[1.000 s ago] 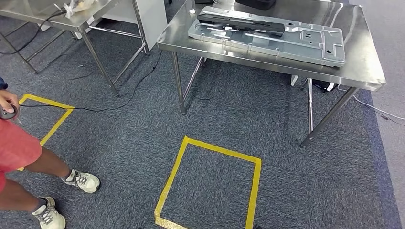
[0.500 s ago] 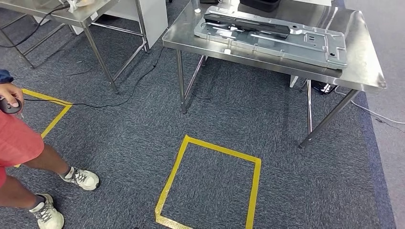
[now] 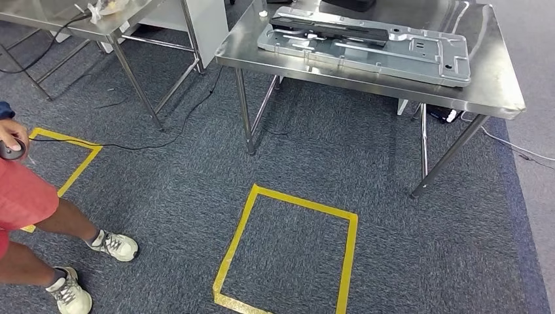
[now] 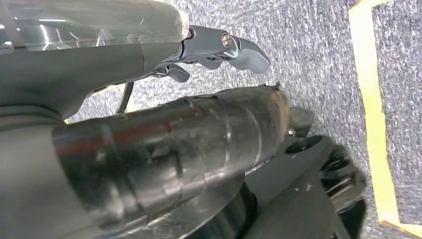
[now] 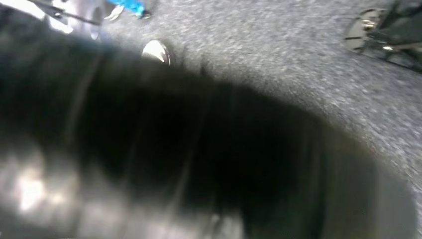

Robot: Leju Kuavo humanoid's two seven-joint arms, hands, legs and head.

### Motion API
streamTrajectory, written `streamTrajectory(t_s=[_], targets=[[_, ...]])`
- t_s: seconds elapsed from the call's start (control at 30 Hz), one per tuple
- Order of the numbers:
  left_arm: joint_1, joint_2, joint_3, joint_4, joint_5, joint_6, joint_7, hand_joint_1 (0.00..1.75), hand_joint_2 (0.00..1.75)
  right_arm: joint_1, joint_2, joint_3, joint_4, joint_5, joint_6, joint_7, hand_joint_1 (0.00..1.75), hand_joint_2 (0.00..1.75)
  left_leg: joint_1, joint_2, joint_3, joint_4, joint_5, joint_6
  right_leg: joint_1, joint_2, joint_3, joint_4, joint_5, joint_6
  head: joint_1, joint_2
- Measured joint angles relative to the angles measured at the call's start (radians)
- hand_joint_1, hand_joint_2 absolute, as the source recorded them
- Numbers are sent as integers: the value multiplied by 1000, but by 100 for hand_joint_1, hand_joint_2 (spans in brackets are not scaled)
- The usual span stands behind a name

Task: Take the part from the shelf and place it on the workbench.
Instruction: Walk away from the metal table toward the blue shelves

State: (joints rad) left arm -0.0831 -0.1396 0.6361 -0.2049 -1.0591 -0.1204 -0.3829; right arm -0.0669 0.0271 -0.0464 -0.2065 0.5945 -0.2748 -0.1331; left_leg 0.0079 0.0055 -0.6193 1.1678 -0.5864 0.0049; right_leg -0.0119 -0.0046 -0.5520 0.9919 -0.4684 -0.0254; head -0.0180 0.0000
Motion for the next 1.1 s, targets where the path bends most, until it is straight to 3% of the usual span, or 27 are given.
streamTrajectory(t_s=[0.07,0.1,0.13,0.2,0.27,0.37,0.43,0.53,0.57,0.6,0.63,0.7,0.77,0.83,0.93,0.97,1.07,1.1], targets=[[5,0,4,0,2,3,-5,0,0,2,5,-18,2,-9,14,-32,0,87,3,0,-46,110,-40,-5,1,0,-7,3,1,-2,0,0],[7,0,5,0,2,4,-8,0,0,3,7,-26,4,-12,32,-41,0,44,3,0,-46,118,-33,-6,2,1,-9,5,2,-2,0,0],[8,0,5,0,1,5,-10,0,0,3,8,-33,6,-15,56,-44,0,0,4,0,-25,83,-8,-6,2,1,-9,8,1,-1,0,0],[7,2,5,0,-1,4,-13,0,0,5,8,-44,9,-19,114,-50,0,0,4,0,50,-57,53,-1,3,2,-10,15,0,3,0,0],[5,3,5,0,-2,2,-14,0,0,6,8,-54,9,-22,156,-58,0,0,1,0,94,-151,78,7,6,2,-13,22,-2,13,1,0],[5,4,5,0,-7,2,-14,0,0,8,8,-65,10,-26,177,-62,0,0,-1,0,96,-167,83,21,7,3,-16,23,1,32,1,0],[5,5,5,0,-10,2,-15,0,0,10,8,-72,11,-31,186,-63,0,0,2,3,97,-175,93,35,4,3,-27,51,-24,42,1,0],[5,5,5,0,-11,2,-15,0,0,12,8,-80,11,-37,201,-66,0,0,3,5,91,-177,100,46,0,4,-102,222,-124,53,2,0],[6,5,5,0,-12,2,-15,0,0,14,8,-81,11,-35,202,-67,0,0,2,6,90,-177,100,46,-1,4,-125,276,-143,55,1,0],[7,5,5,0,-12,2,-15,0,0,15,8,-81,12,-33,202,-67,0,0,2,5,89,-176,100,46,-2,4,-133,299,-143,56,1,0],[7,6,5,0,-12,2,-15,0,0,17,8,-81,12,-31,202,-67,0,0,2,5,89,-175,100,46,-2,4,-124,283,-124,56,2,0],[7,6,5,0,-12,2,-14,0,0,19,8,-81,14,-26,206,-67,0,0,2,4,91,-173,98,43,-1,3,-62,159,-54,49,2,0],[6,6,5,0,-12,3,-14,0,0,18,8,-81,14,-22,211,-67,0,0,-2,4,90,-170,95,35,4,3,-9,45,-16,38,1,0],[5,6,5,0,-11,4,-15,0,0,17,8,-81,14,-19,213,-68,0,0,-4,4,88,-169,95,24,9,4,1,19,-16,32,1,0],[3,6,6,0,-10,5,-15,0,0,17,9,-81,15,-16,212,-74,0,0,-3,3,83,-153,79,8,3,3,5,6,-9,15,1,0],[3,7,6,0,-10,5,-15,0,0,16,10,-81,14,-15,212,-75,0,0,-2,2,69,-119,56,3,0,1,7,1,-6,8,1,0],[4,7,8,0,-10,5,-15,0,0,13,11,-82,14,-11,211,-82,0,0,2,1,-21,71,-37,-5,1,-11,5,0,-5,0,0,0],[5,7,8,0,-10,5,-15,0,0,13,11,-82,14,-10,211,-85,0,0,3,1,-40,111,-44,-7,2,-17,5,2,-6,-1,0,0]])
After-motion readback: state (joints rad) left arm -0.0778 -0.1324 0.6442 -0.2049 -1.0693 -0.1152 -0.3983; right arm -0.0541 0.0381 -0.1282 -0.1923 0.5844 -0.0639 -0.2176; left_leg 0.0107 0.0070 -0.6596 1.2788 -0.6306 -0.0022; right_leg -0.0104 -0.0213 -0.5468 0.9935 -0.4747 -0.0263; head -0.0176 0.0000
